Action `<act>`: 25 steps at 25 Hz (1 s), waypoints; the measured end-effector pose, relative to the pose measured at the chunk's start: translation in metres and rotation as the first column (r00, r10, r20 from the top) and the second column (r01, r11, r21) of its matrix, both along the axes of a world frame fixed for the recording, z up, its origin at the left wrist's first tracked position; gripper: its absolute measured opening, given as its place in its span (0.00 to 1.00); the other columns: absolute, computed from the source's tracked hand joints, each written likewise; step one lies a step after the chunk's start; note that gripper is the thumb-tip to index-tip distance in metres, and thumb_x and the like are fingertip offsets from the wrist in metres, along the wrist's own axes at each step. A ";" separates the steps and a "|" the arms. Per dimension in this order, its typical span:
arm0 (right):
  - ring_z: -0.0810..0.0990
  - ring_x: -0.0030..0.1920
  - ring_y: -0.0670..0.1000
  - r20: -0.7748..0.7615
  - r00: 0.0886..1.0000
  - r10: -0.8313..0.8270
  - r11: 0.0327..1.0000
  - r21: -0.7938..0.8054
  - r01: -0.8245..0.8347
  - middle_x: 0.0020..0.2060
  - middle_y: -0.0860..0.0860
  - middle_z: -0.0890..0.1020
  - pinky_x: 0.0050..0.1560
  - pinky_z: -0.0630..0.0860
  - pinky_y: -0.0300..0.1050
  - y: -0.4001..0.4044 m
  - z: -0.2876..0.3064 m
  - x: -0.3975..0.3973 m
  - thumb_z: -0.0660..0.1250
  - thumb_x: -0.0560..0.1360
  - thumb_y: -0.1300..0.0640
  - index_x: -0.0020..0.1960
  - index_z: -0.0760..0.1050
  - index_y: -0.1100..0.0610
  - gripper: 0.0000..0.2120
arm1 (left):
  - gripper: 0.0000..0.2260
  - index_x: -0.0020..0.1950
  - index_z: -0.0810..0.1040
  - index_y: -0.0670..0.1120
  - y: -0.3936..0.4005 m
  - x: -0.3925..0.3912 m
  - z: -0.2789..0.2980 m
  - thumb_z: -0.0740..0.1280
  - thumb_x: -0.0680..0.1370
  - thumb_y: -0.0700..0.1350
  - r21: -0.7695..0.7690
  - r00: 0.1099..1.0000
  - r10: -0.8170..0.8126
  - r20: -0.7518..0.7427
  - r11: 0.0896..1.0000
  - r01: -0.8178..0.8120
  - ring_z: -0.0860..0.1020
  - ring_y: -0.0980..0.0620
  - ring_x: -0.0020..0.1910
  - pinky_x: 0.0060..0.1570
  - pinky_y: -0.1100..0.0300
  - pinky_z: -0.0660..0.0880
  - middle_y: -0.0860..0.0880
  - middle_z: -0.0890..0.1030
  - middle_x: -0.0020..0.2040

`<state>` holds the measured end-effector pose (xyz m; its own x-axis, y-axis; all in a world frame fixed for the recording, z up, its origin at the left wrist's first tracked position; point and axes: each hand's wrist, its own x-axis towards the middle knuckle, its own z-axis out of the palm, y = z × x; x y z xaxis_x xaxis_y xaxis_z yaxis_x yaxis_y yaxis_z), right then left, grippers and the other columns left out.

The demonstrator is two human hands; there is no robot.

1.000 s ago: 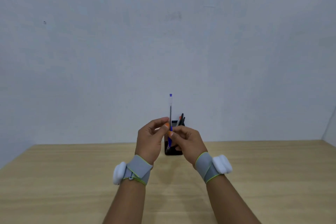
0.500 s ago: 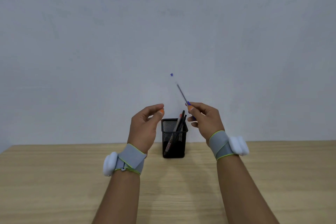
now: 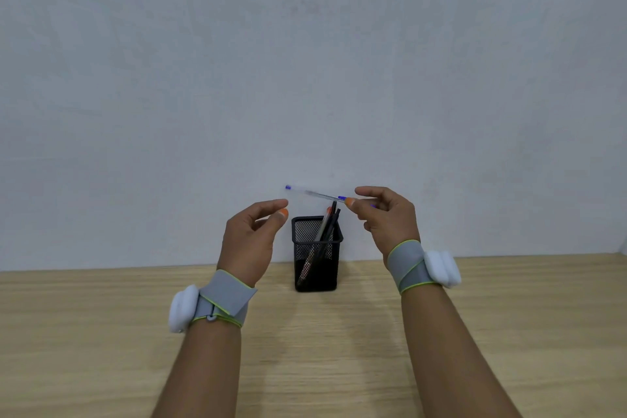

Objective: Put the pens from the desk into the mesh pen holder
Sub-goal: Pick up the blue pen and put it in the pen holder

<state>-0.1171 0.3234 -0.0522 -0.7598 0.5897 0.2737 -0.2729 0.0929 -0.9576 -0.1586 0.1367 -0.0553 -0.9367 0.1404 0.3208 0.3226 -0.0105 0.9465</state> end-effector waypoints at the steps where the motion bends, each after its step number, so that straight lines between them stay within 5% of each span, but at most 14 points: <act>1: 0.76 0.29 0.41 -0.012 1.000 -0.012 1.000 -0.010 0.012 0.33 0.51 0.79 0.34 0.71 0.34 0.000 0.000 0.000 0.75 0.68 0.62 0.49 0.80 0.57 0.10 | 0.08 0.54 0.82 0.49 0.001 0.001 0.000 0.67 0.76 0.43 0.004 1.000 -0.005 -0.002 1.000 0.005 0.77 0.70 0.40 0.48 0.63 0.73 0.59 0.80 0.47; 9: 0.74 0.33 0.45 -0.040 0.998 -0.054 0.998 -0.045 0.052 0.36 0.51 0.81 0.33 0.71 0.33 0.001 0.001 0.001 0.71 0.72 0.58 0.47 0.81 0.55 0.04 | 0.07 0.50 0.82 0.49 0.012 0.003 -0.004 0.68 0.75 0.41 -0.017 0.999 -0.053 0.008 0.998 0.053 0.76 0.69 0.34 0.41 0.69 0.73 0.55 0.81 0.41; 12: 0.76 0.35 0.47 -0.006 0.998 -0.059 0.998 0.003 0.059 0.42 0.52 0.81 0.36 0.71 0.34 0.001 -0.002 -0.003 0.68 0.75 0.56 0.55 0.80 0.54 0.09 | 0.07 0.50 0.81 0.50 0.014 0.002 -0.007 0.68 0.75 0.40 -0.048 0.998 -0.065 -0.003 0.997 0.064 0.78 0.58 0.43 0.38 0.79 0.71 0.51 0.82 0.45; 15: 0.77 0.38 0.51 -0.013 0.996 -0.087 0.986 0.138 0.088 0.37 0.49 0.80 0.41 0.74 0.38 -0.003 -0.005 -0.008 0.68 0.75 0.56 0.60 0.77 0.52 0.14 | 0.09 0.48 0.81 0.53 0.016 0.002 -0.011 0.68 0.75 0.39 -0.066 0.998 -0.070 -0.001 0.995 0.070 0.79 0.49 0.48 0.43 0.73 0.73 0.50 0.82 0.49; 17: 0.77 0.37 0.50 -0.021 0.995 -0.099 0.975 0.198 0.101 0.34 0.47 0.79 0.44 0.74 0.42 -0.007 -0.006 -0.010 0.70 0.73 0.56 0.57 0.75 0.49 0.13 | 0.10 0.46 0.81 0.55 0.017 0.002 -0.012 0.68 0.75 0.39 -0.071 0.997 -0.074 0.005 0.995 0.074 0.79 0.46 0.49 0.45 0.66 0.74 0.48 0.83 0.50; 22: 0.75 0.28 0.40 0.009 0.997 -0.076 0.952 0.299 0.070 0.31 0.49 0.80 0.33 0.69 0.28 -0.016 -0.013 -0.010 0.71 0.72 0.56 0.50 0.78 0.48 0.08 | 0.09 0.46 0.81 0.55 0.020 0.003 -0.012 0.68 0.75 0.40 -0.081 0.996 -0.089 0.016 0.993 0.090 0.79 0.48 0.51 0.36 0.77 0.73 0.49 0.83 0.50; 25: 0.75 0.32 0.44 0.050 0.996 -0.078 0.946 0.320 0.058 0.33 0.53 0.82 0.36 0.70 0.33 -0.016 -0.019 -0.013 0.72 0.71 0.55 0.49 0.79 0.48 0.07 | 0.09 0.47 0.80 0.55 0.021 0.002 -0.014 0.68 0.75 0.40 -0.091 0.996 -0.088 0.016 0.992 0.089 0.79 0.49 0.54 0.37 0.77 0.72 0.50 0.82 0.52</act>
